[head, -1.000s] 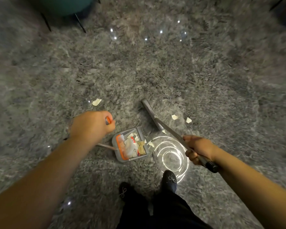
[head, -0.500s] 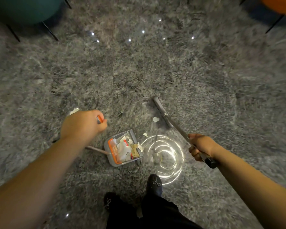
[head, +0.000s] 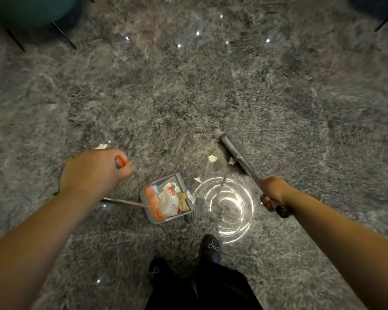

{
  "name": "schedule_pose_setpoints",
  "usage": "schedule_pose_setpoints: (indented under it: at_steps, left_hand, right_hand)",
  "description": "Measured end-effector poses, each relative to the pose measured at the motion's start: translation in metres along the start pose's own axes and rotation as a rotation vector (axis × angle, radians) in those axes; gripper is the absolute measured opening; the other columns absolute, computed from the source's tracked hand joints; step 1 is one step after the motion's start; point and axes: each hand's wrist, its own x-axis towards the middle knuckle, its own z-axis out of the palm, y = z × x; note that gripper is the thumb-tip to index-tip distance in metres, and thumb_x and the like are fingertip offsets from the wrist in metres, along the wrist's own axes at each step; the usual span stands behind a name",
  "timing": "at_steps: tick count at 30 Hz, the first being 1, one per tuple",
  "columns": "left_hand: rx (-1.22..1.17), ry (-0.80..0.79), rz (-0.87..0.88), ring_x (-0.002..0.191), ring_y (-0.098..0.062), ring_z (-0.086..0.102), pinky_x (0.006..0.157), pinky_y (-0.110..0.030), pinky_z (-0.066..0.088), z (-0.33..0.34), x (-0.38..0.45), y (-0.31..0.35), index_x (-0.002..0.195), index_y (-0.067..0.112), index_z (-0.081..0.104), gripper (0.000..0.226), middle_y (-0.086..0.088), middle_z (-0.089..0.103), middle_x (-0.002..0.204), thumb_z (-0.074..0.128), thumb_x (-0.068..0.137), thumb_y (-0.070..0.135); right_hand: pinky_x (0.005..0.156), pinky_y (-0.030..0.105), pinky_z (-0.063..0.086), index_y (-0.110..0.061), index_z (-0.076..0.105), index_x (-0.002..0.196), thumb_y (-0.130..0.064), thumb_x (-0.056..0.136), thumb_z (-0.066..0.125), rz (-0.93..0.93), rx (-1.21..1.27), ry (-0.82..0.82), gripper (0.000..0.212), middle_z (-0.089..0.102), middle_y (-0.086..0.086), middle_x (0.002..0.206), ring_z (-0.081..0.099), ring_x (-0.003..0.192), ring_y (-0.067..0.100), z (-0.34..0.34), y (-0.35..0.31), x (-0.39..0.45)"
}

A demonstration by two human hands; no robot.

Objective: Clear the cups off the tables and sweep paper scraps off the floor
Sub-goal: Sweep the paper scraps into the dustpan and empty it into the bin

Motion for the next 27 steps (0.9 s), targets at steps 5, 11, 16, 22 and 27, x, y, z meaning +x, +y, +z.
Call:
schedule_pose_setpoints:
  at_steps: [5, 11, 16, 22, 27]
  left_hand:
    - [0.014, 0.04, 0.009, 0.048, -0.009, 0.042, 0.048, -0.02, 0.028, 0.002, -0.003, -0.001, 0.069, 0.035, 0.058, 0.024, 0.013, 0.046, 0.052, 0.061, 0.085, 0.053]
    - [0.016, 0.057, 0.014, 0.054, -0.021, 0.05, 0.051, -0.023, 0.033, 0.006, -0.02, -0.005, 0.076, 0.034, 0.06, 0.022, 0.003, 0.056, 0.059, 0.06, 0.084, 0.054]
    - [0.025, 0.075, 0.033, 0.051, -0.018, 0.04, 0.048, -0.023, 0.026, 0.008, -0.039, -0.01, 0.082, 0.032, 0.064, 0.024, 0.005, 0.048, 0.056, 0.059, 0.086, 0.055]
    - [0.01, 0.056, 0.033, 0.061, -0.024, 0.048, 0.05, -0.025, 0.03, 0.008, -0.049, -0.02, 0.085, 0.031, 0.062, 0.025, 0.001, 0.056, 0.064, 0.056, 0.087, 0.055]
    - [-0.029, 0.05, 0.049, 0.066, -0.027, 0.051, 0.057, -0.028, 0.037, 0.013, -0.056, -0.022, 0.085, 0.032, 0.062, 0.024, -0.003, 0.059, 0.072, 0.057, 0.085, 0.055]
  right_hand:
    - [0.038, 0.014, 0.03, -0.012, 0.043, 0.101, -0.029, 0.101, 0.025, 0.062, -0.036, -0.075, 0.025, 0.037, 0.005, 0.052, 0.029, 0.029, 0.011, 0.037, 0.022, -0.016]
    - [0.043, 0.018, 0.033, -0.022, 0.041, 0.111, -0.025, 0.1, 0.024, 0.039, -0.168, -0.167, 0.02, 0.041, 0.006, 0.057, 0.034, 0.035, 0.011, 0.09, 0.073, -0.05]
    - [0.039, 0.017, 0.034, -0.022, 0.048, 0.103, -0.015, 0.1, 0.027, -0.004, -0.143, -0.273, 0.023, 0.044, 0.001, 0.042, 0.036, 0.029, 0.01, 0.136, 0.106, -0.087]
    - [0.039, 0.01, 0.031, -0.025, 0.048, 0.094, -0.025, 0.101, 0.031, 0.164, 0.125, -0.36, 0.019, 0.039, 0.002, 0.049, 0.03, 0.029, 0.009, 0.165, 0.134, -0.124]
    - [0.037, 0.011, 0.032, -0.026, 0.048, 0.11, -0.019, 0.101, 0.032, 0.078, 0.165, -0.34, 0.02, 0.042, 0.005, 0.053, 0.032, 0.03, 0.008, 0.165, 0.16, -0.154]
